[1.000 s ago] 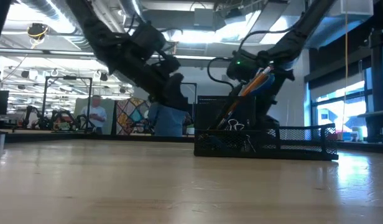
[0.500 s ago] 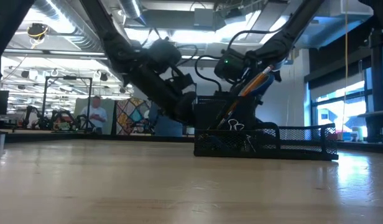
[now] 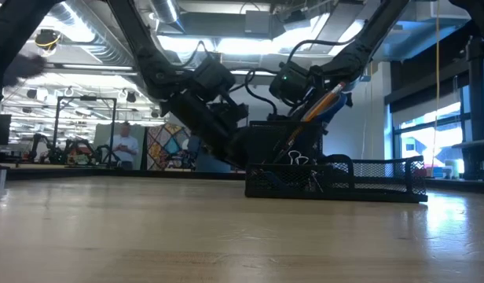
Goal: Pick and place office supplies into organizer
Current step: Put the blue sticky note pad into the black desk organizer
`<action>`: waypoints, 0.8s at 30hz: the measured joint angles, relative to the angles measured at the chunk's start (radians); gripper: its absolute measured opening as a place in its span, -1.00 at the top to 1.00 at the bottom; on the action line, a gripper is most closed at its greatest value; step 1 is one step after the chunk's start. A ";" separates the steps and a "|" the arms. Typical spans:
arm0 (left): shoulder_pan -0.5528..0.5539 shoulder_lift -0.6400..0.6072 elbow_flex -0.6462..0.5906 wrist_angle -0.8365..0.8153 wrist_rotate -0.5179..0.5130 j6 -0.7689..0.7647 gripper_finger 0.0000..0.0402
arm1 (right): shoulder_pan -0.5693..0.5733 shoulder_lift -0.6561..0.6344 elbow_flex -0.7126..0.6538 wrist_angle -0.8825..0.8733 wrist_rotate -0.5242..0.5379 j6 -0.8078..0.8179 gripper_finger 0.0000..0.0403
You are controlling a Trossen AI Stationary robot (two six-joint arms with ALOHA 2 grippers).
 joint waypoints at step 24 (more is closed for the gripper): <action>0.001 0.091 0.003 0.030 -0.038 -0.046 0.55 | 0.010 0.000 -0.002 0.019 -0.012 -0.111 -0.21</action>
